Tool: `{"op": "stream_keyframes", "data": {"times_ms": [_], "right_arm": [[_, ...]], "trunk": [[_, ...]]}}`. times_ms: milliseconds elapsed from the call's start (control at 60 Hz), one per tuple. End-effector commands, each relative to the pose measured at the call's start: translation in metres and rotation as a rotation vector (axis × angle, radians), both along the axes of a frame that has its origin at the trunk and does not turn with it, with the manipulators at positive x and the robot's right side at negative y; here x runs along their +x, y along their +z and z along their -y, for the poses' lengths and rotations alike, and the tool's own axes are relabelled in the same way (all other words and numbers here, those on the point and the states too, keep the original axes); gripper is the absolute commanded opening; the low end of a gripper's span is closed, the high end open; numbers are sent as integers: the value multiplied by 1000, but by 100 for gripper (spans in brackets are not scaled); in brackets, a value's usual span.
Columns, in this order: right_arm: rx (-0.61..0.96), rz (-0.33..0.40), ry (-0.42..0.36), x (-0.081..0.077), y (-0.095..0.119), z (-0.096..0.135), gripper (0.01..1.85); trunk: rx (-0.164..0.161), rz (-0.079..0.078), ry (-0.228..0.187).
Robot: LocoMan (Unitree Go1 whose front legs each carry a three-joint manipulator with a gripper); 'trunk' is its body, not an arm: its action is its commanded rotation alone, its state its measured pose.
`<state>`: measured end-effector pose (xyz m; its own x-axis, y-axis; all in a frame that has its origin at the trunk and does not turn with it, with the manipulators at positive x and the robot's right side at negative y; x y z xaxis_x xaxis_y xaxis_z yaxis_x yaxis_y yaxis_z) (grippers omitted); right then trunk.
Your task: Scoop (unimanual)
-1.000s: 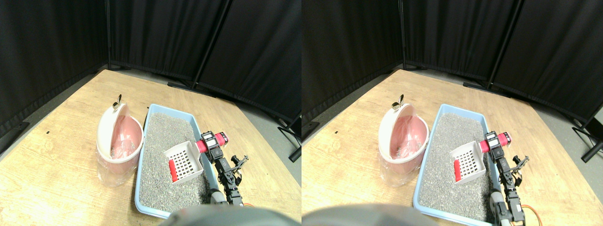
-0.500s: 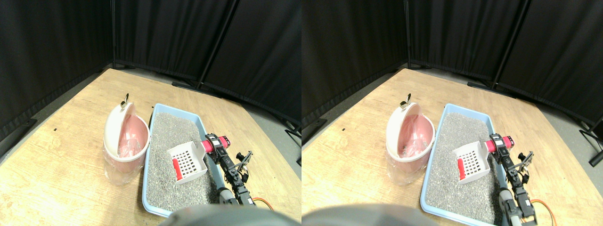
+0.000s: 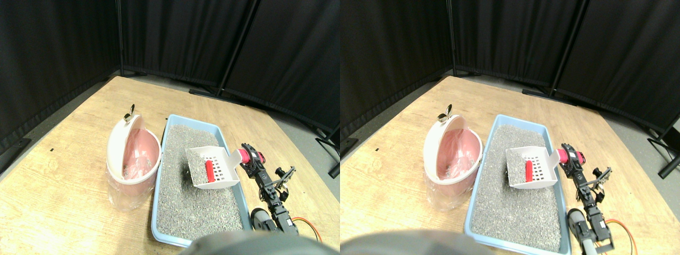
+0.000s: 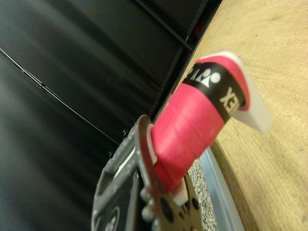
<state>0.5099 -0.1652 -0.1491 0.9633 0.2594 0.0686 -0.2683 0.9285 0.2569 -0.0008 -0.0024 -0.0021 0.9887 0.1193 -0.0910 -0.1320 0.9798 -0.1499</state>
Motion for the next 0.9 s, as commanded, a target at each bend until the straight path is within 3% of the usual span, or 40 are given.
{"op": "stream_keyframes", "data": {"times_ms": [17, 433, 767, 900], "right_arm": [[96, 67, 27, 2, 18, -4, 5], [213, 61, -56, 4, 29, 2, 5], [231, 102, -63, 12, 39, 10, 5], [288, 69, -88, 12, 39, 11, 5]], "trunk": [[-5, 1, 21], [0, 13, 21], [2, 21, 16], [1, 23, 16]]}}
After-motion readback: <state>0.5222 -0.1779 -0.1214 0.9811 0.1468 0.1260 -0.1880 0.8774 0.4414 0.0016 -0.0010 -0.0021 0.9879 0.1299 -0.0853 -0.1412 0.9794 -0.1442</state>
